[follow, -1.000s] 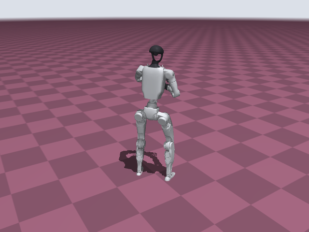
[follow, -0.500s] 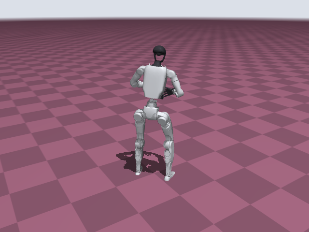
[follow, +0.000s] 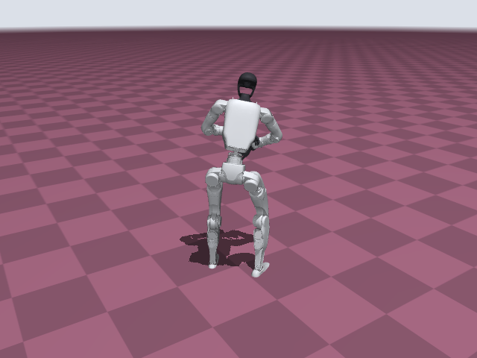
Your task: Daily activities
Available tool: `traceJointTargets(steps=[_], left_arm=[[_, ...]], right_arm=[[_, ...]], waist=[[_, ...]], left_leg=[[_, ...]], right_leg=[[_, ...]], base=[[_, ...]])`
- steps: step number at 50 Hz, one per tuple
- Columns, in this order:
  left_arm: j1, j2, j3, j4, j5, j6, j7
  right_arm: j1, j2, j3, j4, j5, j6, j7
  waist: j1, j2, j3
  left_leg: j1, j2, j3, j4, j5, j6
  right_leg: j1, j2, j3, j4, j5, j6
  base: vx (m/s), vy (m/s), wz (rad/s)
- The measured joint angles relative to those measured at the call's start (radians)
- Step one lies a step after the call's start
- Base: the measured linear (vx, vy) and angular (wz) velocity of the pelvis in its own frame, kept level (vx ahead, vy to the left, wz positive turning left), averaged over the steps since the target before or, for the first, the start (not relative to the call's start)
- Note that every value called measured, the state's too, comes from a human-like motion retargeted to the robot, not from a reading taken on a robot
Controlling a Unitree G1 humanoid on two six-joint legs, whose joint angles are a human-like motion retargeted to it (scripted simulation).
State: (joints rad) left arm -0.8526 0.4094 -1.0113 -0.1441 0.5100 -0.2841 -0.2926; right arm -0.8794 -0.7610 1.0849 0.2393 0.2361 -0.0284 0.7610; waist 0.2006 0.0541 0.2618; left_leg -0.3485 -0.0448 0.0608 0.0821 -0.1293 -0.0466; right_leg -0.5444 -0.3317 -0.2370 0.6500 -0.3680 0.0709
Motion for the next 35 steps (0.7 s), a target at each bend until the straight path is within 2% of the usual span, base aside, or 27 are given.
traceJointTargets(steps=[3,5,7,10,14,17,25,31,35], left_arm=[[0.162,0.055,-0.002,0.171,0.056,-0.003,-0.079],[0.214,0.098,0.024,0.299,0.069,0.023,-0.15],[0.256,0.099,0.013,0.406,0.085,0.042,-0.212],[0.284,0.068,-0.011,0.505,0.1,0.064,-0.253],[0.26,0.007,-0.047,0.556,0.091,0.065,-0.266],[0.248,-0.023,-0.048,0.513,0.029,0.047,-0.279],[0.257,-0.014,-0.017,0.14,-0.285,-0.007,-0.276],[0.264,-0.069,-0.048,-0.04,-0.497,0.002,-0.16],[0.272,-0.104,-0.002,-0.145,-0.61,-0.018,-0.025]], right_arm=[[0.264,0.039,-0.305,-0.229,0.028,-0.019,-0.112],[0.326,0.083,-0.471,-0.297,0.07,-0.065,-0.179],[0.371,0.153,-0.588,-0.345,0.11,-0.092,-0.227],[0.412,0.243,-0.675,-0.395,0.157,-0.113,-0.251],[0.455,0.297,-0.663,-0.437,0.192,-0.096,-0.217],[0.51,0.303,-0.63,-0.444,0.2,-0.079,-0.199],[0.697,0.314,-0.524,-0.469,0.316,-0.064,-0.193],[0.595,0.35,-0.334,-0.556,0.474,-0.04,-0.19],[0.495,0.344,-0.241,-0.58,0.534,-0.037,-0.213]], waist=[[-0.045,0.01,-0.034],[-0.098,0.03,-0.029],[-0.137,0.031,-0.031],[-0.177,0.001,-0.05],[-0.191,-0.053,-0.081],[-0.193,-0.075,-0.101],[-0.21,-0.062,-0.138],[-0.213,-0.065,-0.119],[-0.215,-0.079,-0.099]], left_leg=[[-0.062,0.01,-0.004,0.041,0.006,0.015],[-0.07,0.025,0.0,0.044,0.002,0.024],[-0.073,0.037,0.004,0.065,-0.002,0.032],[-0.083,0.042,0.009,0.11,-0.02,0.044],[-0.084,0.056,0.018,0.184,-0.071,0.051],[-0.074,0.067,0.023,0.227,-0.11,0.056],[-0.014,0.082,0.017,0.242,-0.168,0.067],[0.042,0.067,0.036,0.227,-0.18,0.07],[0.075,0.05,0.047,0.204,-0.17,0.068]], right_leg=[[-0.042,0.014,0.015,-0.009,0.02,-0.009],[-0.043,0.045,0.031,-0.046,0.035,-0.014],[-0.041,0.062,0.047,-0.056,0.047,-0.023],[-0.048,0.072,0.075,-0.041,0.047,-0.032],[-0.038,0.09,0.105,-0.019,0.035,-0.038],[-0.022,0.103,0.118,-0.007,0.025,-0.037],[0.04,0.121,0.125,-0.004,0.01,-0.023],[0.063,0.104,0.143,0.041,-0.003,-0.026],[0.07,0.085,0.152,0.063,-0.012,-0.031]], base=[[0.0,0.0,-0.09],[0.01,-0.01,-0.49],[-0.03,-0.01,-0.48],[-0.04,-0.02,-0.37],[-0.02,-0.01,-0.35],[0.02,0.01,-0.26],[0.0,0.0,-0.02],[0.0,0.0,0.0],[0.0,0.0,0.0]])
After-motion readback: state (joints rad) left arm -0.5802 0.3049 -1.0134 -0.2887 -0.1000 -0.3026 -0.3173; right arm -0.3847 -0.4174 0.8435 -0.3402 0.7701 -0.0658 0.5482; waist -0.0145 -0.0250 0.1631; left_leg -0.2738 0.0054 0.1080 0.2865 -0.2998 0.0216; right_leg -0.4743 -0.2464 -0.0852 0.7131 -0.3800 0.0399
